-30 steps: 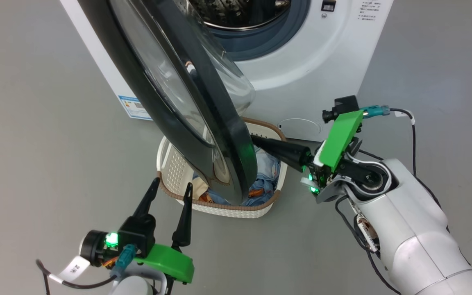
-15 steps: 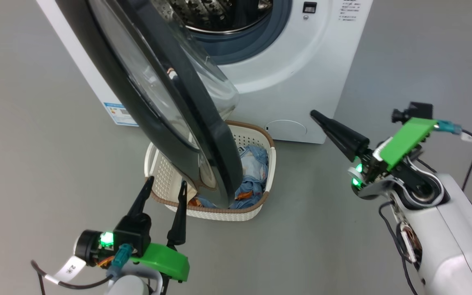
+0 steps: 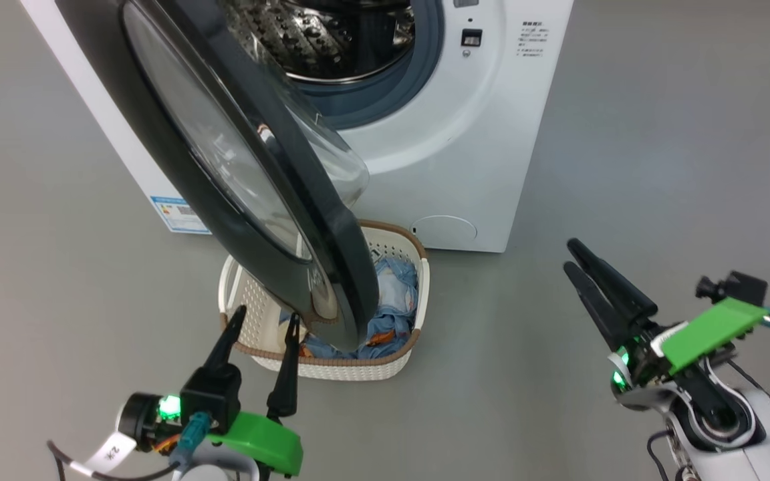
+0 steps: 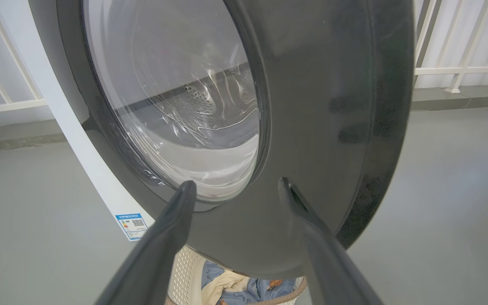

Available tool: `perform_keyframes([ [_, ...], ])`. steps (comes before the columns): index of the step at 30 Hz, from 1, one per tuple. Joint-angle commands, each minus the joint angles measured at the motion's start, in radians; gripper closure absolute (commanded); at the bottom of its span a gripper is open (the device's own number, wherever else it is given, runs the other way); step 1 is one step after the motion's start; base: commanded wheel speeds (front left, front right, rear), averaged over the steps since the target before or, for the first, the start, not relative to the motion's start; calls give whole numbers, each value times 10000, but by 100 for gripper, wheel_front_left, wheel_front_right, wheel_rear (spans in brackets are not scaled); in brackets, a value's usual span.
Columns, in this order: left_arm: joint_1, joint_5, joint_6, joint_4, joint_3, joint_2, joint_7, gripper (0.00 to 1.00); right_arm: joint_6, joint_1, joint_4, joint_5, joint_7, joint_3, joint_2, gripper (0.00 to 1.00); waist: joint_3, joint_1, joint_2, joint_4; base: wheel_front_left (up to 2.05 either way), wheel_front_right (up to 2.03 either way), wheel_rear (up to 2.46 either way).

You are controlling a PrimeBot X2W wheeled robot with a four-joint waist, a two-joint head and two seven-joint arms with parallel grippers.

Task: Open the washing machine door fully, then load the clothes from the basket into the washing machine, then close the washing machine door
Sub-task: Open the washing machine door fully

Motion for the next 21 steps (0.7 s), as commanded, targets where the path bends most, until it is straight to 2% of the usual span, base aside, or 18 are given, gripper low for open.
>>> perform_keyframes([
  [1,-8,118,-61,-150,351,168,-80,0,16,62,-402,-213,-120,88,14,0,-72,0,0,-53,0,0,0],
  [6,129,185,-134,-130,420,168,-80,0,16,892,-1125,-849,-1030,-121,41,0,-190,0,0,-139,0,0,0],
  [11,276,173,-167,-98,468,168,-80,0,16,1575,-1552,-2256,-2453,-159,-67,0,-313,0,0,-182,0,0,0],
  [21,343,266,-177,-112,651,168,-80,0,16,2355,-1031,-6940,-5613,-435,-733,0,-400,0,0,-272,0,0,0],
])
